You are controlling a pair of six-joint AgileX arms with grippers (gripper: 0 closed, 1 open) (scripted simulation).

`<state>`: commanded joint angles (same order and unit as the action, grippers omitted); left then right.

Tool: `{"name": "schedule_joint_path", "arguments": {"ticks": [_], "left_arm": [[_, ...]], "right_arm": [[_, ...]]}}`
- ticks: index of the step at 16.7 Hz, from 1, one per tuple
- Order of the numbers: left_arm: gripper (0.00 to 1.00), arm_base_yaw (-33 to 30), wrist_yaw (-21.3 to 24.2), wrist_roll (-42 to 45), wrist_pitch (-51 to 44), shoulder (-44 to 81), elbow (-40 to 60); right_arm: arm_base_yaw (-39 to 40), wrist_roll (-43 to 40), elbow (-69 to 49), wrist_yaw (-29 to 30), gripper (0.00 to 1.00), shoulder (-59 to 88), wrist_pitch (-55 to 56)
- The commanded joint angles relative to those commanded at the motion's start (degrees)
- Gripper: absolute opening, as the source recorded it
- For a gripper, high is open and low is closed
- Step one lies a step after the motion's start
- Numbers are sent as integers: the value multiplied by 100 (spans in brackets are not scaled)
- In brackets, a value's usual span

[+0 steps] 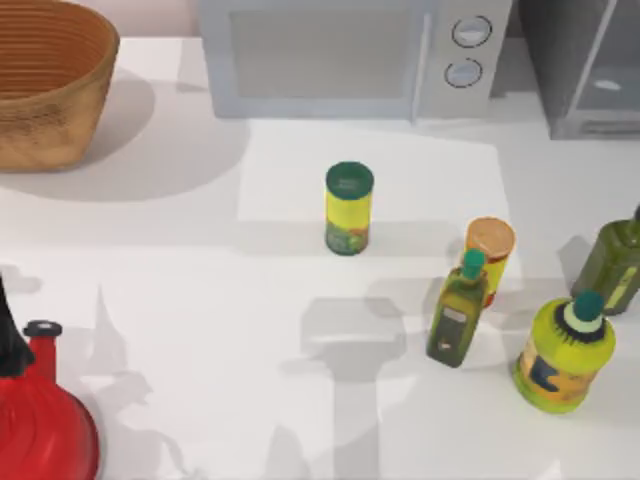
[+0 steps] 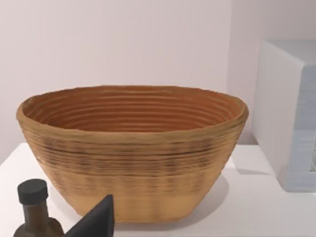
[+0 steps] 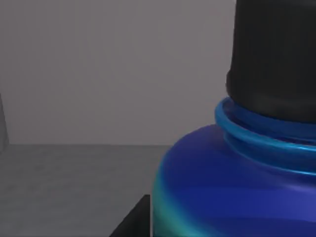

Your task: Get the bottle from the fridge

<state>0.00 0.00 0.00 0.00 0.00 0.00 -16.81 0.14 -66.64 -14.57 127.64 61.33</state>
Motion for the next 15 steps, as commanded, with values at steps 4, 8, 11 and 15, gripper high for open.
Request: {"name": "schedule_joint_path", "arguments": {"ticks": [4, 8, 11, 15], "left_arm": [[100, 0, 0, 0, 0, 0, 0], [100, 0, 0, 0, 0, 0, 0], [100, 0, 0, 0, 0, 0, 0], [100, 0, 0, 0, 0, 0, 0]], "right_arm": [[-1, 2, -60, -3, 0, -380, -449], [-1, 5, -91, -9, 0, -480, -556], [-7, 12, 22, -40, 0, -526, -505], [-149, 7, 855, -208, 0, -1047, -156]]}}
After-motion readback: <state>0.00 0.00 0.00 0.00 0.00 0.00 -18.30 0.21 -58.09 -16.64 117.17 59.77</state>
